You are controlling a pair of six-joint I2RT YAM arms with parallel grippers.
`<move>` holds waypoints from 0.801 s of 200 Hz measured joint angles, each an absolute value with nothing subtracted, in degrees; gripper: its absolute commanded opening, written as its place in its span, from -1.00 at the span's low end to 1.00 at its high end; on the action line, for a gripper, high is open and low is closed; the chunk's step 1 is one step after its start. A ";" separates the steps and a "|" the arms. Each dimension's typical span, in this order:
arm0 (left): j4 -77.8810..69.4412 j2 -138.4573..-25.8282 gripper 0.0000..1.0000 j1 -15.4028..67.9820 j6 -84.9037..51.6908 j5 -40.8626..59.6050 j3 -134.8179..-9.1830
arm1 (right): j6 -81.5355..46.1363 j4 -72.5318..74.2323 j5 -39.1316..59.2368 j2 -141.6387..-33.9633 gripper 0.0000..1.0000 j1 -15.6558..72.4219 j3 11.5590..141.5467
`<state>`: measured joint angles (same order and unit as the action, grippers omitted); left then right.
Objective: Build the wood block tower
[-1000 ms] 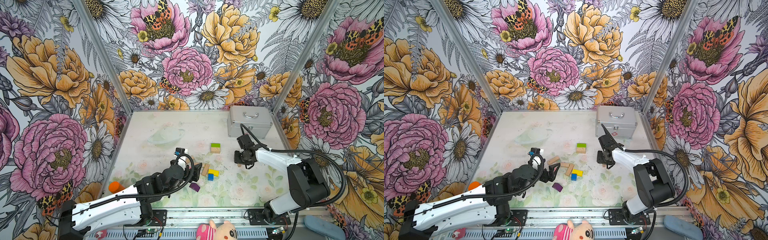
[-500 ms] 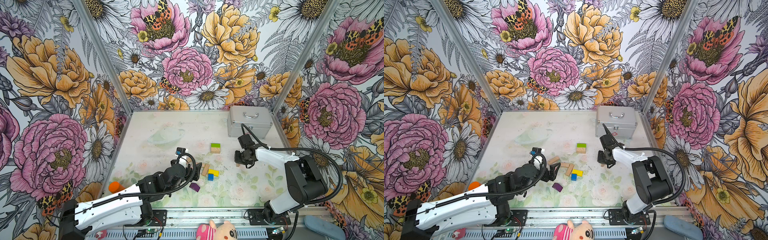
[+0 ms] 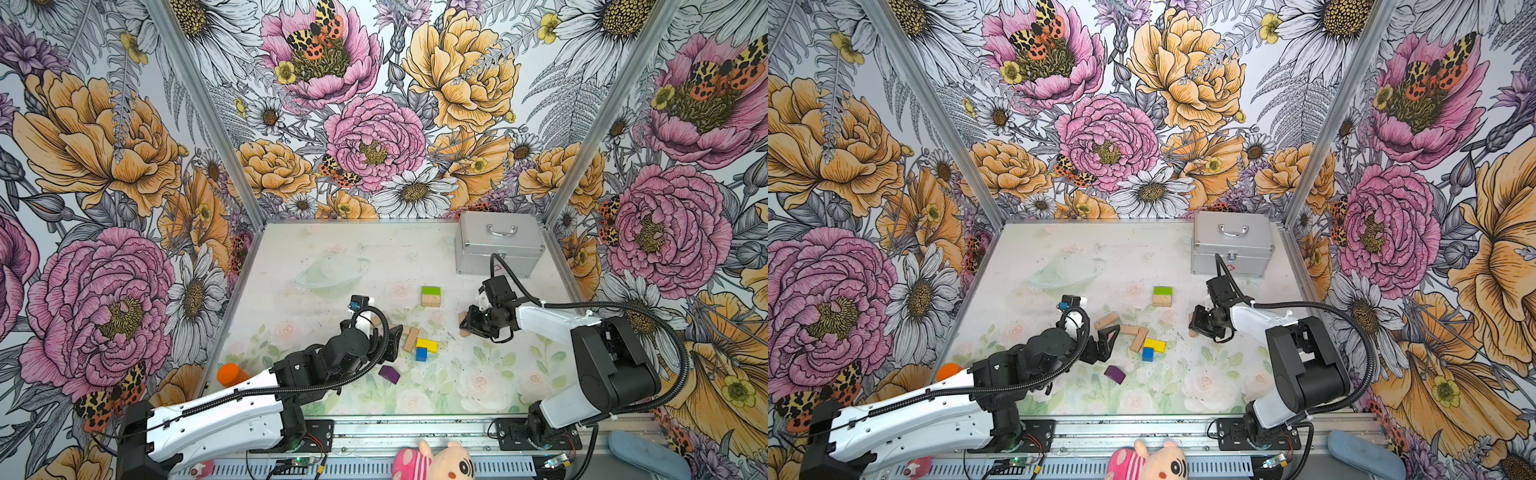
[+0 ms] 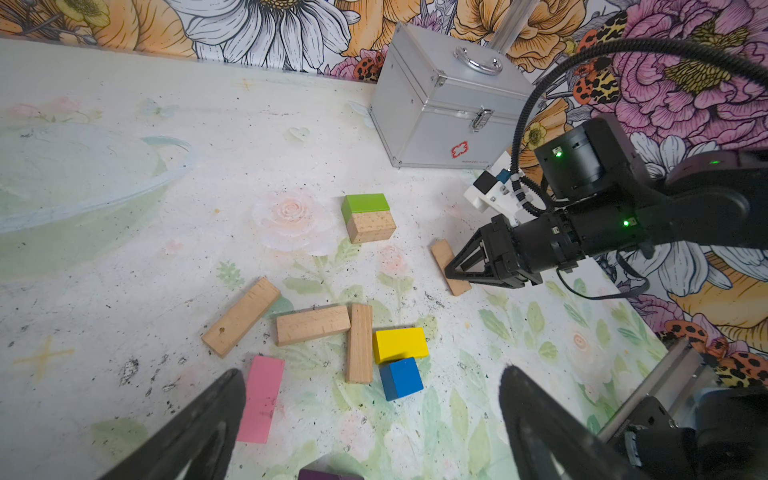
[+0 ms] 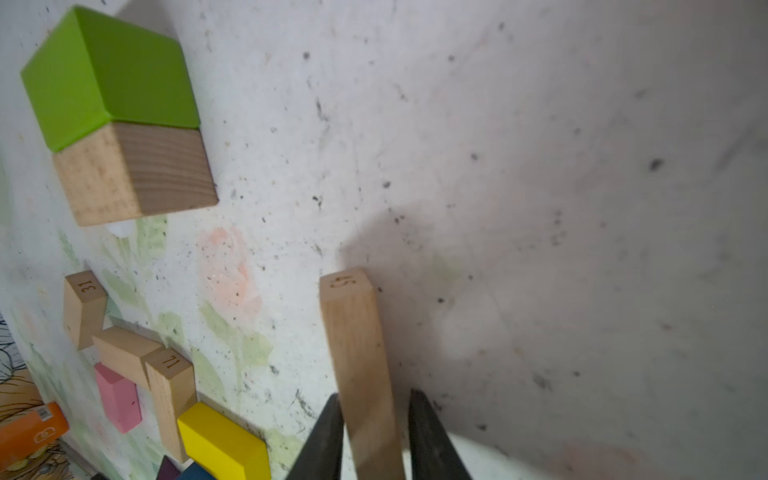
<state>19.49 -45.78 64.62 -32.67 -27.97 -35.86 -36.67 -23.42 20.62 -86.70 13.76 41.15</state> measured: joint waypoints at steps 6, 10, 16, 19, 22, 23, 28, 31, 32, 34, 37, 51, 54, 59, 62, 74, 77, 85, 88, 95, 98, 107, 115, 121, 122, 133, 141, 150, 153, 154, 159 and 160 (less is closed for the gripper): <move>19.49 -45.58 0.93 64.62 -32.69 -27.97 -35.86 | -36.62 -23.57 19.97 -86.15 -0.26 13.67 40.82; 19.49 -45.50 0.93 64.62 -32.69 -27.97 -35.86 | -36.51 -23.79 19.64 -85.78 -0.22 13.56 40.62; 19.49 -45.39 0.92 64.62 -32.69 -27.97 -35.86 | -36.47 -24.40 19.03 -85.27 -0.20 13.45 40.42; 19.49 -45.36 0.93 64.62 -32.69 -27.97 -35.86 | -36.42 -24.62 18.83 -85.06 -0.19 13.43 40.40; 19.49 -45.36 0.92 64.62 -32.69 -27.99 -35.86 | -36.42 -24.88 18.52 -84.86 -0.16 13.41 40.36; 19.49 -45.36 0.93 64.62 -32.69 -27.97 -35.86 | -36.34 -24.97 18.35 -84.71 -0.15 13.41 40.34; 19.49 -45.36 0.93 64.62 -32.69 -27.99 -35.86 | -36.34 -25.45 17.98 -84.29 -0.12 13.41 40.32; 19.49 -45.36 0.92 64.62 -32.69 -27.97 -35.86 | -36.18 -25.78 17.72 -84.03 -0.09 13.41 40.32; 19.49 -45.36 0.92 64.62 -32.69 -27.97 -35.86 | -36.21 -25.82 17.69 -83.96 -0.08 13.41 40.32; 19.49 -45.39 0.92 64.62 -32.69 -27.97 -35.86 | -36.21 -26.09 17.43 -83.70 -0.07 13.41 40.32; 19.51 -45.39 0.92 64.62 -32.69 -27.97 -35.86 | -35.94 -26.35 17.19 -83.44 -0.04 13.41 40.32; 19.49 -45.36 0.92 64.62 -32.69 -27.97 -35.86 | -35.31 -27.83 16.12 -81.65 0.12 13.41 40.32; 19.49 -45.39 0.93 64.62 -32.69 -27.99 -35.86 | -35.51 -28.27 15.90 -81.08 0.14 13.41 40.32; 19.49 -45.39 0.92 64.62 -32.71 -27.97 -35.86 | -35.09 -28.84 15.57 -80.42 0.17 13.41 40.34; 19.49 -45.41 0.92 64.62 -32.71 -27.97 -35.86 | -34.98 -29.28 15.29 -79.94 0.18 13.41 40.40; 19.49 -45.45 0.92 64.62 -32.73 -27.99 -35.86 | -34.44 -31.46 14.04 -78.35 0.19 13.41 41.15; 19.49 -45.47 0.92 64.62 -32.80 -27.97 -35.86 | -34.37 -31.90 13.67 -78.11 0.19 13.43 41.41; 19.49 -45.50 0.93 64.64 -32.88 -27.97 -35.86 | -34.00 -33.30 12.53 -77.36 0.19 13.43 42.35; 19.49 -45.50 0.93 64.64 -32.88 -27.99 -35.86 | -33.80 -33.74 11.97 -77.14 0.18 13.50 42.72; 19.49 -45.50 0.92 64.64 -32.88 -27.99 -35.86 | -33.58 -34.57 11.00 -76.79 0.16 13.61 43.53; 19.46 -45.50 0.92 64.64 -32.88 -27.99 -35.86 | -33.52 -34.96 10.52 -76.64 0.15 13.69 43.90; 19.46 -45.50 0.92 64.64 -32.88 -27.99 -35.86 | -33.39 -35.83 9.32 -76.49 0.12 13.96 44.86; 19.46 -45.50 0.92 64.64 -32.88 -27.99 -35.86 | -33.39 -36.27 8.45 -76.51 0.11 14.50 45.50; 19.46 -45.50 0.92 64.64 -32.88 -27.99 -35.86 | -33.39 -36.60 7.84 -76.51 0.10 15.09 45.74; 19.46 -45.50 0.92 64.64 -32.88 -27.99 -35.86 | -33.41 -36.62 7.70 -76.51 0.10 15.16 45.76; 19.46 -45.47 0.92 64.64 -32.88 -27.99 -35.86 | -33.56 -37.19 6.63 -76.58 0.08 16.40 45.95; 19.46 -45.43 0.92 64.64 -32.88 -27.99 -35.86 | -33.58 -37.50 5.80 -76.86 0.07 17.45 46.04; 19.46 -45.28 0.93 64.64 -32.88 -27.99 -35.70 | -33.82 -38.02 4.91 -77.56 0.07 18.81 46.33; 19.46 -45.19 0.92 64.64 -32.88 -27.99 -35.64 | -33.87 -38.13 4.64 -77.82 0.07 19.09 46.41; 19.46 -45.17 0.92 64.64 -32.88 -27.99 -35.64 | -33.91 -38.11 4.58 -77.91 0.07 19.18 46.46; 19.46 -45.01 0.92 64.64 -32.88 -27.99 -35.48 | -34.04 -38.28 4.14 -78.54 0.07 19.81 46.72; 19.46 -44.97 0.92 64.64 -32.88 -27.99 -35.44 | -34.04 -38.30 4.01 -78.65 0.07 19.90 46.76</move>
